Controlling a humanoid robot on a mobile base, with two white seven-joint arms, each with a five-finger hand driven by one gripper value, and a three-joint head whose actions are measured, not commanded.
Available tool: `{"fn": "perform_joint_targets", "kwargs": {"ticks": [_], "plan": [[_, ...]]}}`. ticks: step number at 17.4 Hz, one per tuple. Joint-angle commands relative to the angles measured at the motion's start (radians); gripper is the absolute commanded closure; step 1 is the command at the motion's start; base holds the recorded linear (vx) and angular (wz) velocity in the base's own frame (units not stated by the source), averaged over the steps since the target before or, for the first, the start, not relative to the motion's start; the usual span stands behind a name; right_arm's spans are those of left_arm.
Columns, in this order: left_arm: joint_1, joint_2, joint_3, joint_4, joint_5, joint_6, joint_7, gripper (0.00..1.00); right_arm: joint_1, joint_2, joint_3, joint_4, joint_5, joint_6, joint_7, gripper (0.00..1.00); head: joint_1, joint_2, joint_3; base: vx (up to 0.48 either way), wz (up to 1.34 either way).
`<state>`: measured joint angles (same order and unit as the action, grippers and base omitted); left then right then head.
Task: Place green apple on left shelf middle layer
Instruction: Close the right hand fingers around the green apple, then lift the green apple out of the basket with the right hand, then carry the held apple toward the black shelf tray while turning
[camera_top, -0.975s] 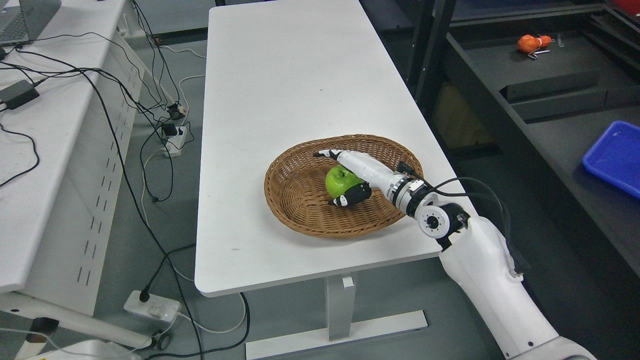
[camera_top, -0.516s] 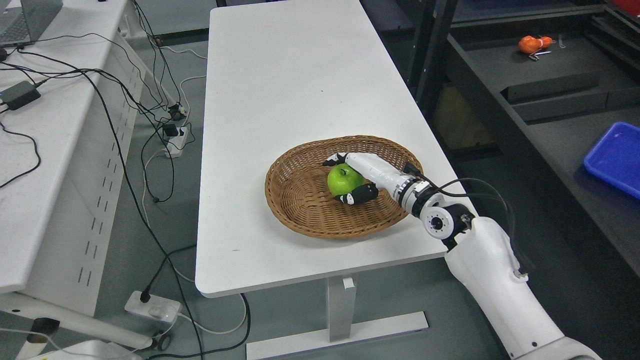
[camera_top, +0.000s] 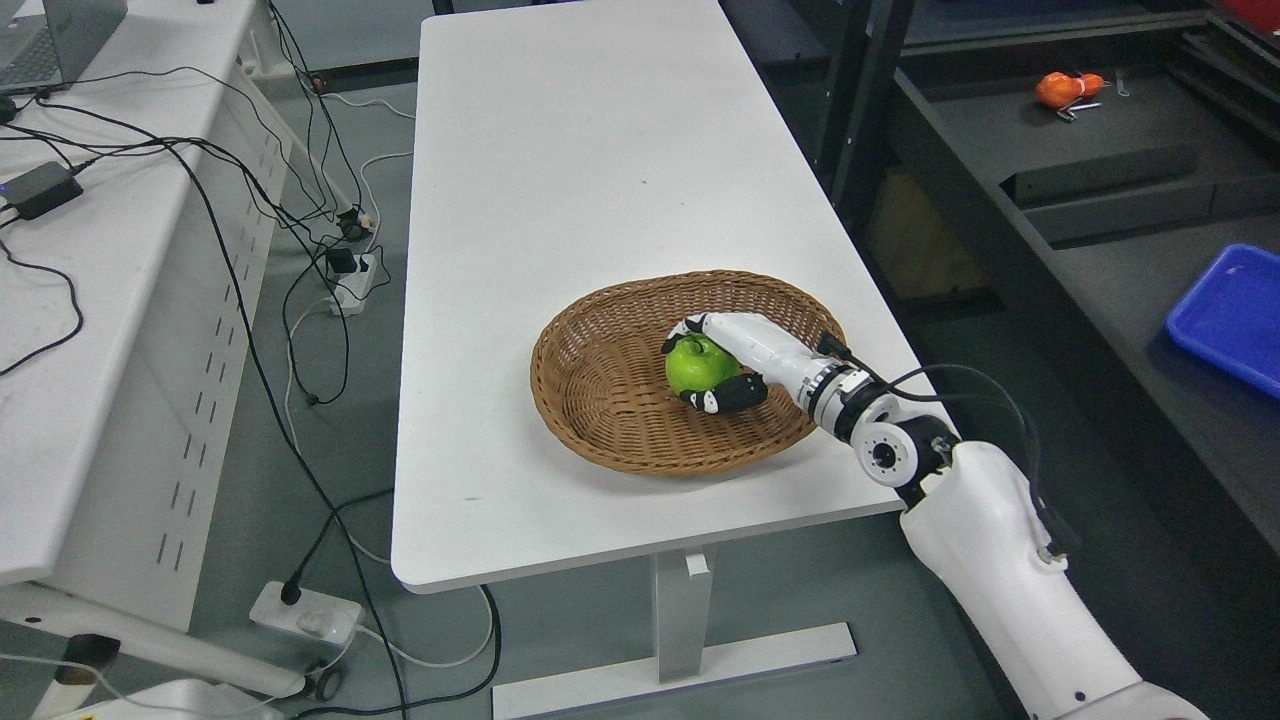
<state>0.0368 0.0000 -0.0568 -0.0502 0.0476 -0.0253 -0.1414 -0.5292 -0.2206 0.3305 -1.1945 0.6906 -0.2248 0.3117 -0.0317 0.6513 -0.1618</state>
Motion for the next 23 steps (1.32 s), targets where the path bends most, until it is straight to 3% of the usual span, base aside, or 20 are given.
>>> {"fn": "perform_joint_targets", "kwargs": {"ticks": [1, 4, 8, 10, 15, 23], "plan": [[0.000, 0.017, 0.000, 0.000, 0.000, 0.001, 0.000, 0.00, 0.025, -0.037, -0.079, -0.046, 0.009, 0.007, 0.007, 0.98, 0.0000, 0.000, 0.000, 0.000, 0.00], [0.000, 0.017, 0.000, 0.000, 0.000, 0.001, 0.000, 0.00, 0.073, -0.066, -0.155, -0.167, 0.004, 0.053, -0.055, 0.99, 0.0000, 0.000, 0.000, 0.000, 0.00], [0.000, 0.017, 0.000, 0.000, 0.000, 0.001, 0.000, 0.00, 0.147, -0.115, -0.235, -0.287, -0.003, 0.124, -0.400, 1.00, 0.0000, 0.000, 0.000, 0.000, 0.00], [0.000, 0.017, 0.000, 0.000, 0.000, 0.001, 0.000, 0.00, 0.188, -0.115, -0.302, -0.339, -0.005, 0.125, -0.471, 1.00, 0.0000, 0.000, 0.000, 0.000, 0.00], [0.000, 0.017, 0.000, 0.000, 0.000, 0.001, 0.000, 0.00, 0.264, -0.112, -0.407, -0.404, -0.005, 0.127, -0.505, 1.00, 0.0000, 0.000, 0.000, 0.000, 0.00], [0.000, 0.017, 0.000, 0.001, 0.000, 0.001, 0.000, 0.00, 0.383, -0.082, -0.415, -0.484, -0.014, 0.124, -0.505, 1.00, 0.0000, 0.000, 0.000, -0.015, 0.00]]}}
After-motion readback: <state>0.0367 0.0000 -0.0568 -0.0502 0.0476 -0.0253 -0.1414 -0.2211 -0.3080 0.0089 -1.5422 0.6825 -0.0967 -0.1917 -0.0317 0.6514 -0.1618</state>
